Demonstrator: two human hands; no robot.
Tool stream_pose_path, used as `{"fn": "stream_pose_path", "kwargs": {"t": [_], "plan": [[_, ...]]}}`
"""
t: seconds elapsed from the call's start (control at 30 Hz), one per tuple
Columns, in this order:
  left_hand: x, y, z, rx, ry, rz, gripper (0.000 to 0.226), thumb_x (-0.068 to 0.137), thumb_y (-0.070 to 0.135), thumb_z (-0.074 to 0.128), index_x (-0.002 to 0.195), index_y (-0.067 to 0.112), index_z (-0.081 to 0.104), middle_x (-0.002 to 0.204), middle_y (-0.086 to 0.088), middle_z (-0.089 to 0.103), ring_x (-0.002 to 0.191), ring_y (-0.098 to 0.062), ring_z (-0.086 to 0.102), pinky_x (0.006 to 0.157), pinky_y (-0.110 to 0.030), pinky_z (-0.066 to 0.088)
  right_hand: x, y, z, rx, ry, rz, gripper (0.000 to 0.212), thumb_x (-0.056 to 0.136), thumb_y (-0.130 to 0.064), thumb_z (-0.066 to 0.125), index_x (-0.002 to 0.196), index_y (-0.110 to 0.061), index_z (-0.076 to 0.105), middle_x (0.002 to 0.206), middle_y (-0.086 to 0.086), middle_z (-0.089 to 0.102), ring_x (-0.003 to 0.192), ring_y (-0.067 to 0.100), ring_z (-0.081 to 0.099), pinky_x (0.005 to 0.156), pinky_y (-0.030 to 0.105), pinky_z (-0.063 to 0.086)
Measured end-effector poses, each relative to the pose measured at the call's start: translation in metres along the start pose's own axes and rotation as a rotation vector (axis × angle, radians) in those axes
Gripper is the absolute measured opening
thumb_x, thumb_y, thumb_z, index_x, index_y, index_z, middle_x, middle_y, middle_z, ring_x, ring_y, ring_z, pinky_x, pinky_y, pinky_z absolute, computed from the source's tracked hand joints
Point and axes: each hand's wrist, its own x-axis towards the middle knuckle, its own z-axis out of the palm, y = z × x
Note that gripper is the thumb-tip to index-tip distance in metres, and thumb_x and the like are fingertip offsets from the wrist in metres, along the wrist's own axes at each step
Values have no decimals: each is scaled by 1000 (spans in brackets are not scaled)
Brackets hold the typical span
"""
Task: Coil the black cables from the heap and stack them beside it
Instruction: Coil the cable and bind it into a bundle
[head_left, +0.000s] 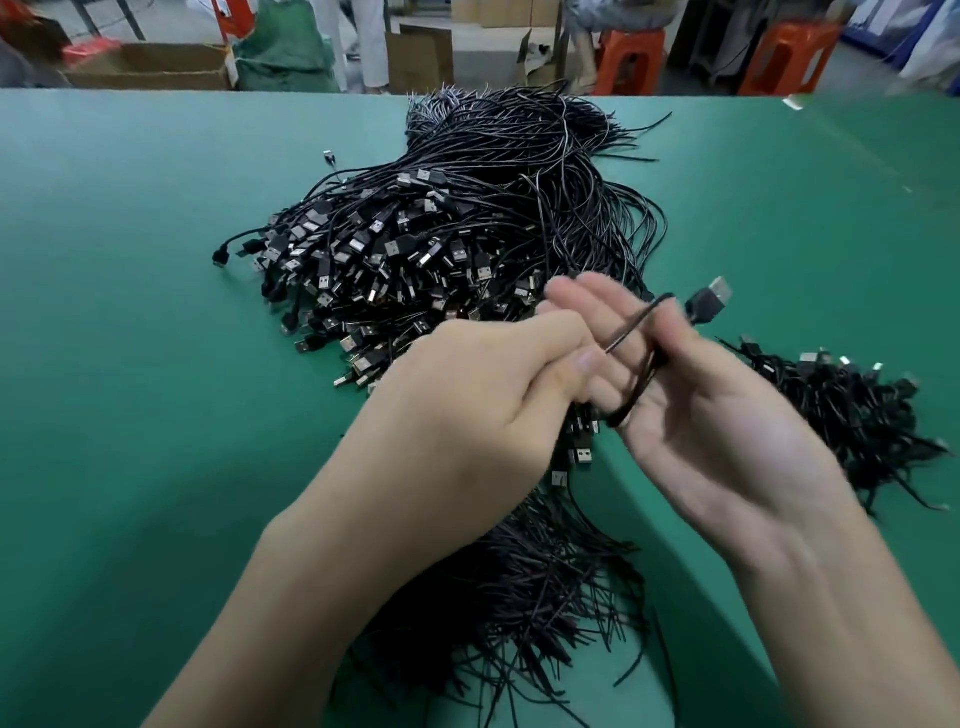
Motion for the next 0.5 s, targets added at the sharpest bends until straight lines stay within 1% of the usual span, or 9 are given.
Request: {"fn": "stream_pose_path", "kwargs": {"t": [0.07,0.17,0.23,0.27,0.3,0.33,0.37,0.43,0.5], "plan": [[0,-4,2,-2,-43,-25,26,99,41,46,85,26,63,60,7,55,55,-14,51,55,-35,40,2,-4,0,119,-4,-42,55,107,-31,27,116,-5,75,131,14,68,125,25,64,94,31,56],[1,-8,11,-51,-230,-46,22,98,46,48,90,40,67,63,8,59,55,-12,51,55,-32,40,0,-6,8,236,65,-87,60,107,-35,26,110,-3,78,124,11,72,118,23,69,90,30,58],[1,-12,19,-60,-325,-58,22,98,51,48,92,44,68,66,2,61,56,-14,53,57,-33,45,-4,-9,14,264,105,-119,58,108,-34,30,100,-6,80,106,4,78,102,17,74,79,25,60],[2,-16,22,-57,-350,-70,24,98,53,48,92,44,69,65,0,61,56,-15,53,58,-34,45,-7,-12,16,252,127,-128,55,109,-33,33,92,-10,80,88,-3,76,85,12,75,70,22,60],[3,-20,22,-55,-359,-85,27,99,56,49,89,42,70,62,0,59,54,-16,52,57,-34,44,-9,-15,18,226,129,-128,52,109,-32,34,86,-15,77,71,-10,67,67,6,68,60,18,55],[4,-25,21,-61,-351,-105,31,99,58,51,86,39,71,58,1,57,53,-17,50,55,-34,42,-12,-18,19,187,100,-127,48,110,-32,33,83,-19,71,60,-13,54,55,2,56,53,16,48],[5,-30,18,-80,-326,-129,34,99,58,54,81,35,71,55,3,53,50,-18,46,53,-33,40,-14,-21,19,127,57,-123,45,109,-33,33,82,-21,66,55,-13,44,49,1,45,49,15,42],[7,-38,10,-136,-239,-163,38,97,54,60,73,26,68,52,7,51,46,-11,39,48,-29,35,-18,-25,16,-79,4,-109,40,108,-34,35,81,-21,62,51,-13,38,45,4,36,48,17,35],[8,-42,0,-171,-152,-159,37,97,48,63,69,23,66,48,10,46,43,-6,35,44,-20,29,-21,-24,14,-344,-41,-60,40,106,-33,39,80,-19,65,49,-8,40,43,10,38,49,19,37]]}}
